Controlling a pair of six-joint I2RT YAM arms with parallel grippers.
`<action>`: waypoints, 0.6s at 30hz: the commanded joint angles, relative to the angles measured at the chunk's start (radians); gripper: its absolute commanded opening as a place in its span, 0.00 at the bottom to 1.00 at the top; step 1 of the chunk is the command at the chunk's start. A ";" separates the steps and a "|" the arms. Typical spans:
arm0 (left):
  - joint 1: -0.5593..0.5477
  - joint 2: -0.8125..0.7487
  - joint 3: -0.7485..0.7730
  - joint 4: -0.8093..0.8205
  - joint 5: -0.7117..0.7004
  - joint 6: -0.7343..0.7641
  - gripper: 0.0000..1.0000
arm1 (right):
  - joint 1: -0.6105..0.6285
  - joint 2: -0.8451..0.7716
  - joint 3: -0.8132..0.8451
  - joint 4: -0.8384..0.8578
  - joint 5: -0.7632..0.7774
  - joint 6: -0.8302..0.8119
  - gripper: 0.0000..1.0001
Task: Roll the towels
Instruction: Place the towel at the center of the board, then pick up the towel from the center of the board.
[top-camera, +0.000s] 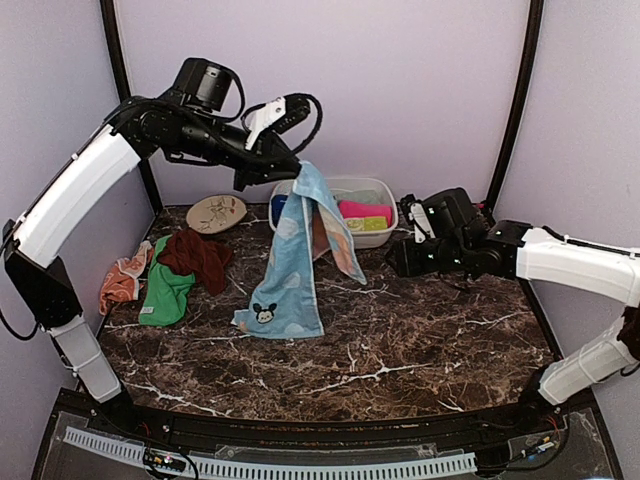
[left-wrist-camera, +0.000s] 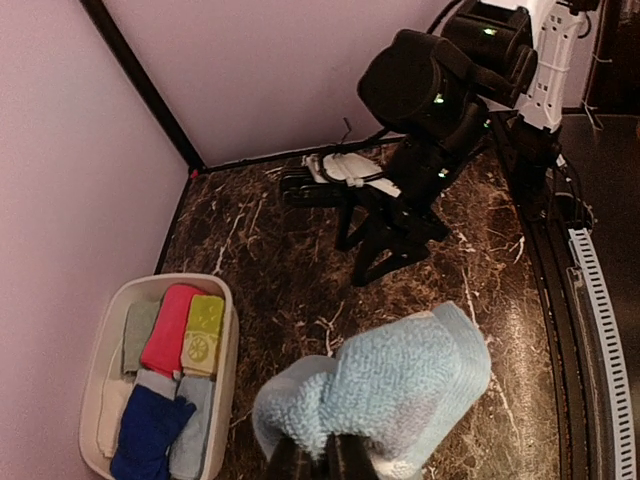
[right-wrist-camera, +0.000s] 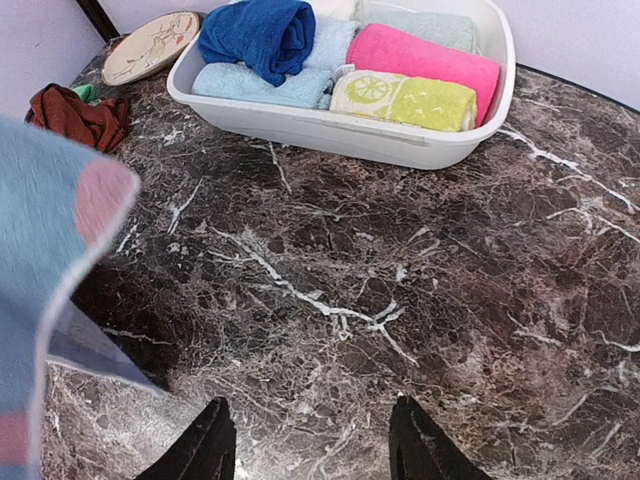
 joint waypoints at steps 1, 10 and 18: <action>-0.094 0.035 -0.044 0.000 -0.021 0.039 0.45 | 0.009 -0.059 -0.002 -0.034 0.076 0.016 0.52; -0.109 0.083 -0.283 -0.046 -0.090 0.051 0.81 | -0.017 -0.165 -0.059 -0.091 0.174 0.045 0.53; 0.120 0.070 -0.590 0.043 -0.224 0.019 0.68 | -0.033 -0.112 -0.087 -0.111 0.123 0.032 0.53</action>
